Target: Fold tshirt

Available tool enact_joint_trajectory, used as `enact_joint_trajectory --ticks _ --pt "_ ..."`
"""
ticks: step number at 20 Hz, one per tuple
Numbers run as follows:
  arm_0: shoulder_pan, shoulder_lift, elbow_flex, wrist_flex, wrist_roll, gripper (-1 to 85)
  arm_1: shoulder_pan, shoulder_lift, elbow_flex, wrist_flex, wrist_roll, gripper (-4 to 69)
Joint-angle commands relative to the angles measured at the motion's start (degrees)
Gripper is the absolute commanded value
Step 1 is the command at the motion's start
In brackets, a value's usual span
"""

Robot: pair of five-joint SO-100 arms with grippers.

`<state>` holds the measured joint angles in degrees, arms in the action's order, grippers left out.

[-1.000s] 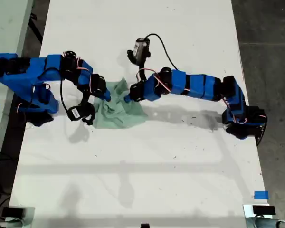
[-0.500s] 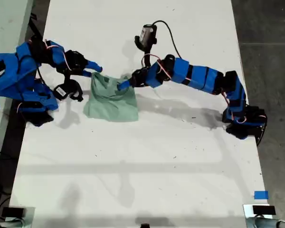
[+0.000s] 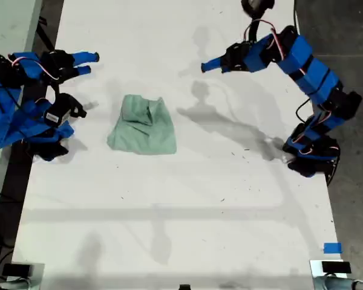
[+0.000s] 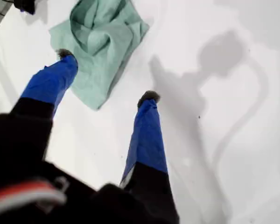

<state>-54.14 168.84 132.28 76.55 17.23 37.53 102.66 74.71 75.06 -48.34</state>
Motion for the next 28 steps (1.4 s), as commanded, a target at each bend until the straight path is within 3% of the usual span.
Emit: enact_joint_trajectory --ticks 1,3,5,8,10,12,13,15,17,20,22,27,28 --pt "9.8 6.9 5.7 -3.6 -2.5 17.8 -1.3 17.5 17.1 -1.1 0.7 25.9" --pt "21.1 13.7 13.5 -9.4 -5.5 11.8 -4.4 28.0 31.4 -1.8 4.1 24.4" --pt "32.0 17.7 22.2 -18.1 -8.1 4.6 -9.5 40.2 45.8 -3.8 7.2 16.3" --pt "40.3 16.1 31.0 -25.6 -12.0 1.4 -18.0 58.7 65.9 -6.3 14.9 7.9" --pt "40.6 19.2 36.5 -25.4 -12.2 0.1 -21.1 74.4 78.3 -3.5 20.8 -1.1" --pt "39.1 28.2 43.3 -20.4 -13.5 0.1 -22.5 92.3 88.0 1.3 22.9 -1.1" --pt "38.8 37.3 48.1 -16.8 -13.8 0.1 -24.3 95.7 90.5 0.5 24.3 -1.0" --pt "39.4 34.0 50.4 -17.5 -16.1 0.1 -27.1 85.9 88.7 -10.2 24.3 -0.9" --pt "39.6 36.7 50.5 -16.8 -16.0 0.9 -28.2 62.2 78.3 -23.3 21.7 -0.9" --pt "37.5 37.1 50.5 -16.5 -16.2 3.4 -29.5 25.6 49.4 -29.0 14.9 -0.9" --pt "37.0 37.1 50.5 -16.5 -16.3 4.0 -31.6 4.8 27.8 -27.4 11.3 -1.0" --pt "36.7 37.1 50.5 -16.4 -16.3 5.5 -35.9 -42.7 -33.0 -12.3 5.4 -1.0" --pt "36.9 37.1 50.5 -16.4 -16.3 5.6 -35.9 -46.0 -35.9 -14.4 4.5 -1.0"
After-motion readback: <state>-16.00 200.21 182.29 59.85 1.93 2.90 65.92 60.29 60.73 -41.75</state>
